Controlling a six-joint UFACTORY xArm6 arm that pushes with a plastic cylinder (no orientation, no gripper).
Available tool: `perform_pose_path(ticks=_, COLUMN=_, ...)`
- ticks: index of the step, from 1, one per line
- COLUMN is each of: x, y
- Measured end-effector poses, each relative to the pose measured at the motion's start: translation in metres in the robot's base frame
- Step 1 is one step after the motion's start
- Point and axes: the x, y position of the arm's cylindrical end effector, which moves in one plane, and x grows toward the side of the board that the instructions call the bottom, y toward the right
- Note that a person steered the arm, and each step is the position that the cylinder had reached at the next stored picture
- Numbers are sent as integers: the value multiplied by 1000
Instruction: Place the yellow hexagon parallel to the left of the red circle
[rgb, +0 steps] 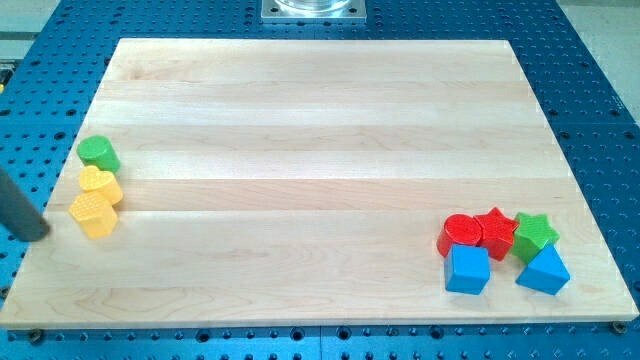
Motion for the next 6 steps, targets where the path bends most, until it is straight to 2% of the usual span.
perform_pose_path(ticks=1, x=-11, y=148)
perform_pose_path(ticks=2, x=-11, y=122)
perform_pose_path(ticks=3, x=-55, y=141)
perform_pose_path(ticks=4, x=-75, y=225)
perform_pose_path(ticks=5, x=-35, y=314)
perform_pose_path(ticks=6, x=-31, y=292)
